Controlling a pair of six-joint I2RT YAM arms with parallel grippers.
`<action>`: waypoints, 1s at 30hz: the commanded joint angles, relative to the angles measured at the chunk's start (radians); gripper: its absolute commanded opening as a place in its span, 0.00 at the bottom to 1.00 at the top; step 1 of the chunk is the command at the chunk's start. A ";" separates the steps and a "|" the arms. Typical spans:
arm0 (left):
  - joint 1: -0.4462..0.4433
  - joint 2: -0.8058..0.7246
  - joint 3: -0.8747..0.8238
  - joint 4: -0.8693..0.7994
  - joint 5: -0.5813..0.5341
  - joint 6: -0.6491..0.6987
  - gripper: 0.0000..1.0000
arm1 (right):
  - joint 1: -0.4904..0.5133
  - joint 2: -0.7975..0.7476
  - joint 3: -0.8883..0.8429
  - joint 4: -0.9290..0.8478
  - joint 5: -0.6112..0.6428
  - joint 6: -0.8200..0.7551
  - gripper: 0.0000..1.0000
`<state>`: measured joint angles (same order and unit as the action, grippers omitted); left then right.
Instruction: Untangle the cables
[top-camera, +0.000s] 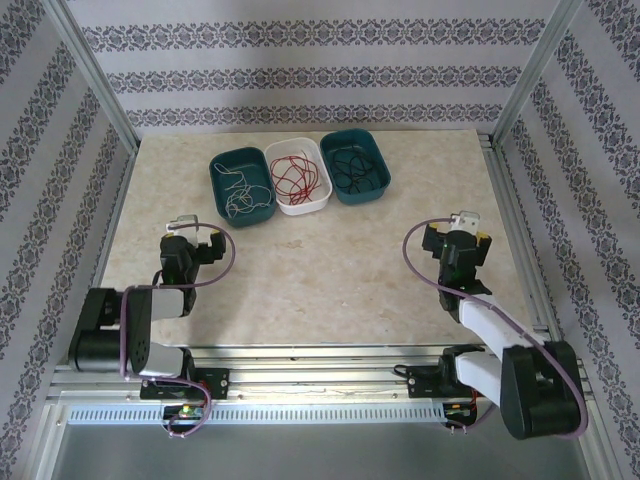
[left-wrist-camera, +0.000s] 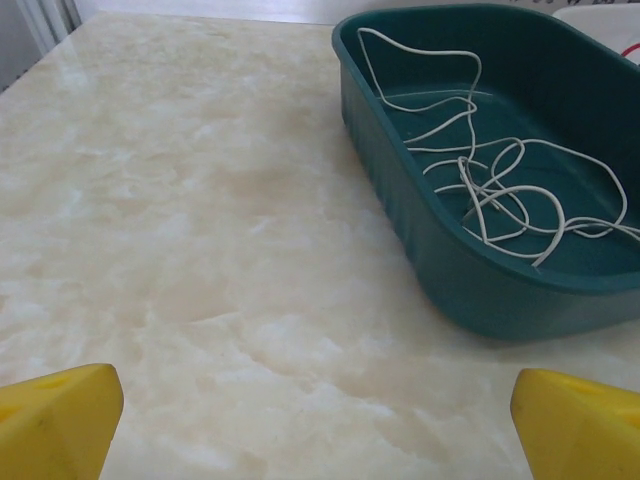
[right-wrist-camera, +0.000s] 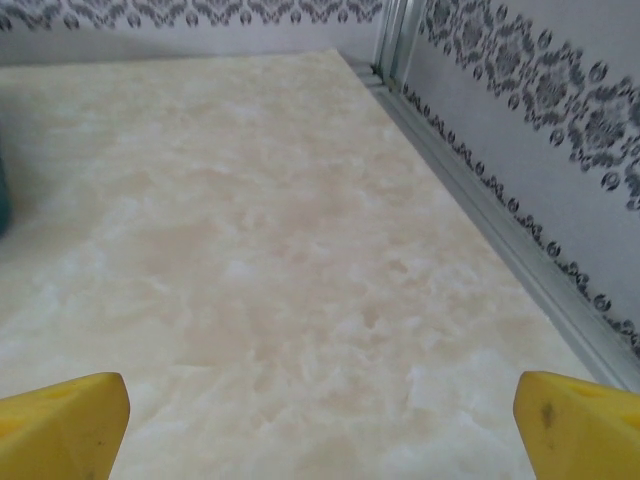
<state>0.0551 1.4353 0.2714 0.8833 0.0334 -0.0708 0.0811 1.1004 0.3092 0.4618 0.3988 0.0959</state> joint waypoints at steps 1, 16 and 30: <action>0.026 0.097 -0.010 0.245 0.089 -0.001 0.99 | -0.014 0.065 -0.025 0.195 -0.063 -0.030 0.98; 0.049 0.166 0.042 0.221 0.219 0.019 0.99 | -0.058 0.435 0.017 0.566 -0.239 -0.025 0.98; 0.049 0.167 0.077 0.156 0.306 0.056 0.99 | -0.095 0.435 0.063 0.500 -0.486 -0.057 0.98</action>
<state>0.1001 1.6100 0.3202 1.0668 0.2821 -0.0460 -0.0048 1.5284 0.3584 0.9337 -0.0216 0.0483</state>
